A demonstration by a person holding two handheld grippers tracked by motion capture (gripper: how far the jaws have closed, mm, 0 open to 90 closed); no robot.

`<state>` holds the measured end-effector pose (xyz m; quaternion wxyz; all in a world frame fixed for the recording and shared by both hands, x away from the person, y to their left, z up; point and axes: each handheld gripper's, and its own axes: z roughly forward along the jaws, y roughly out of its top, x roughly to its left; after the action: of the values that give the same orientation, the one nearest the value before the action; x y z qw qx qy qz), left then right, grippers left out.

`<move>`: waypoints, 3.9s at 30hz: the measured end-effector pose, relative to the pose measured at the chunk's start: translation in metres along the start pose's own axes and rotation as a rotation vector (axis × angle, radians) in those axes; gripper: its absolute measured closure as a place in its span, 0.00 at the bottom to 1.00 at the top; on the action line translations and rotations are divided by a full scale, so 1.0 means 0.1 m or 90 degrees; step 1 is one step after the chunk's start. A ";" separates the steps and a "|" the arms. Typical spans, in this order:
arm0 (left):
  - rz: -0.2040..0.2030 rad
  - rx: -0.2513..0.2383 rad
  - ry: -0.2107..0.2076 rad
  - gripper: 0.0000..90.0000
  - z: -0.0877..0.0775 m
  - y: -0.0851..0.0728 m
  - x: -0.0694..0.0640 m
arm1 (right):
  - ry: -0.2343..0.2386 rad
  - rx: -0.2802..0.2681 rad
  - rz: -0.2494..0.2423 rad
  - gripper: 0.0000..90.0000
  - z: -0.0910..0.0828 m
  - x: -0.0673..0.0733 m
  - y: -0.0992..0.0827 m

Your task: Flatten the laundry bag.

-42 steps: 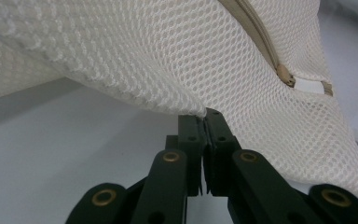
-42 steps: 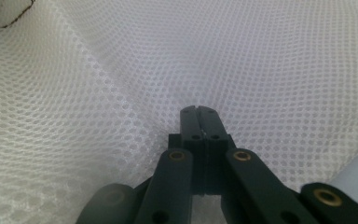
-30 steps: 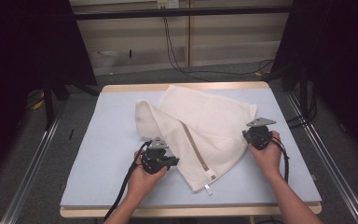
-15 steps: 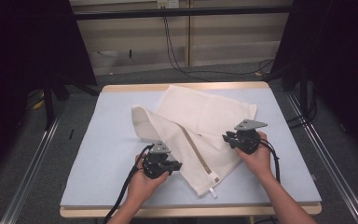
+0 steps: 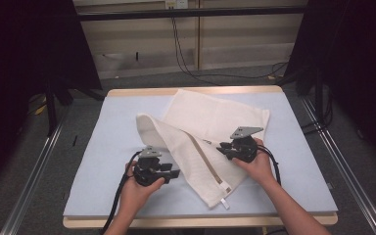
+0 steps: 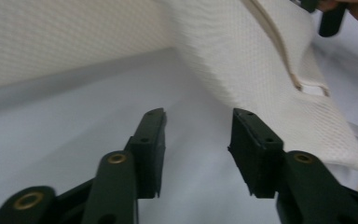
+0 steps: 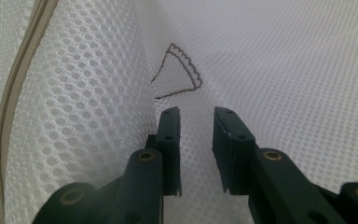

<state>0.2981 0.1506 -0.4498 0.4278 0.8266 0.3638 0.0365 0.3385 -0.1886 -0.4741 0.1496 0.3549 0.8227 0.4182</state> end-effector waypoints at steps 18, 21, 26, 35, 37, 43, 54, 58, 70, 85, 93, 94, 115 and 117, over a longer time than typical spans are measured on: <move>-0.064 -0.049 0.124 0.51 -0.35 -0.17 0.63 | 0.077 0.043 -0.066 0.79 -0.02 0.19 -0.06; -0.067 -0.043 0.132 0.51 -0.37 -0.20 0.68 | 0.045 0.045 -0.062 0.76 -0.04 0.13 -0.09; -0.059 -0.045 0.138 0.47 -0.38 -0.21 0.71 | -0.009 0.053 -0.055 0.70 -0.13 0.06 -0.11; -0.041 -0.042 0.133 0.42 -0.36 -0.19 0.71 | -0.070 0.049 0.038 0.61 -0.32 -0.16 -0.21; -0.036 -0.039 0.136 0.41 -0.35 -0.19 0.70 | -0.054 0.081 0.029 0.71 -0.25 -0.16 -0.24; -0.035 -0.036 0.126 0.34 -0.33 -0.18 0.72 | -0.042 0.087 0.016 0.99 -0.22 -0.21 -0.25; -0.032 -0.031 0.126 0.26 -0.32 -0.18 0.74 | -0.158 0.066 0.028 1.00 -0.37 -0.49 -0.23; -0.036 -0.027 0.122 0.26 -0.32 -0.19 0.76 | -0.147 0.043 0.022 0.97 -0.38 -0.58 -0.31; -0.040 -0.016 0.131 0.29 -0.33 -0.20 0.86 | -0.202 0.055 -0.014 1.00 -0.41 -0.57 -0.25; -0.053 -0.022 0.129 0.32 -0.37 -0.17 0.92 | -0.210 0.054 0.038 0.78 -0.46 -0.60 -0.34; -0.069 -0.045 0.117 0.28 -0.40 -0.09 0.99 | -0.170 0.042 0.076 0.52 -0.52 -0.47 -0.32; -0.071 -0.046 0.112 0.27 -0.38 -0.08 0.99 | -0.168 0.043 0.077 0.51 -0.53 -0.46 -0.33; -0.007 0.039 0.079 0.33 0.20 0.12 0.82 | -0.189 0.042 0.154 0.44 -0.92 -0.39 -0.64; 0.006 0.058 0.087 0.36 0.22 0.14 0.81 | -0.192 0.046 0.162 0.44 -0.93 -0.39 -0.66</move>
<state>0.3735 0.1819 -0.4740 0.3633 0.8426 0.3897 0.0783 0.2854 -0.2966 -0.4724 0.2044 0.5197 0.7539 0.3460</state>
